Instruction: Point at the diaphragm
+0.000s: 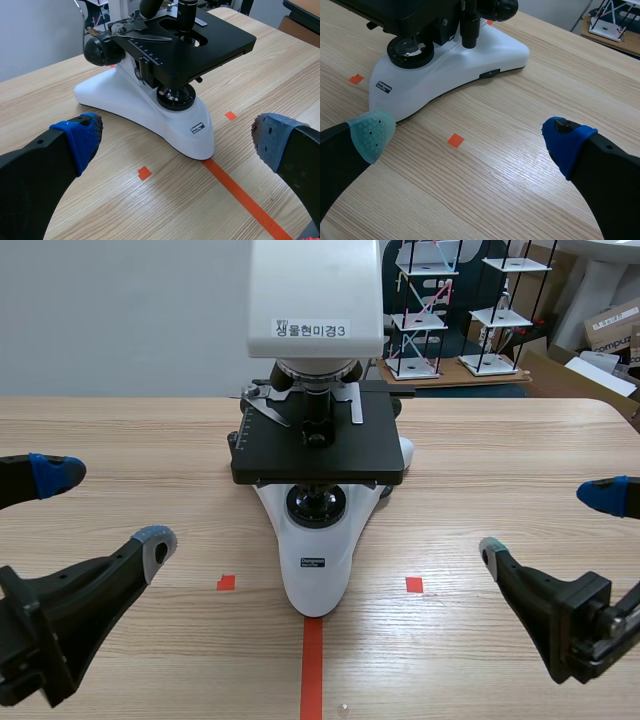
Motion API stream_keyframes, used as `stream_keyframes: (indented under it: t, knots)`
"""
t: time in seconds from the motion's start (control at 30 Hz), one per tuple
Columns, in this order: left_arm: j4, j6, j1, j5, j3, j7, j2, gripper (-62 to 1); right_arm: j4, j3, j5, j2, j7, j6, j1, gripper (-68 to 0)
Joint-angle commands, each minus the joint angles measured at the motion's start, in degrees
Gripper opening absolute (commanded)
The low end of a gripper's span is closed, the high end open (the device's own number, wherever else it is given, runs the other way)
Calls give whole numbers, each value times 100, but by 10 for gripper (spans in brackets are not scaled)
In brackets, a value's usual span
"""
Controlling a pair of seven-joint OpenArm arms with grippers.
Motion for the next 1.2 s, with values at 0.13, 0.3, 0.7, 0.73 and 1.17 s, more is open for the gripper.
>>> stream_keyframes:
  t: [0.13, 0.3, 0.7, 0.73, 1.17]
  knots:
    - [46, -7, -20, -52, -26, -105, 26, 14, 72, 66, 63, 74, 90, -20, 2, -20]
    - [46, -7, -20, -52, -26, -105, 26, 14, 72, 66, 63, 74, 87, -20, 2, -20]
    - [46, -7, -20, -52, -26, -103, 26, 14, 72, 66, 66, 74, 90, -20, 2, -20]
    - [46, -7, -20, -52, -26, -103, 26, 14, 72, 66, 66, 74, 90, -20, 2, -20]
    - [-592, 37, 35, -15, -26, -83, 26, -576, 72, 66, 63, 74, 87, -20, 2, -20]
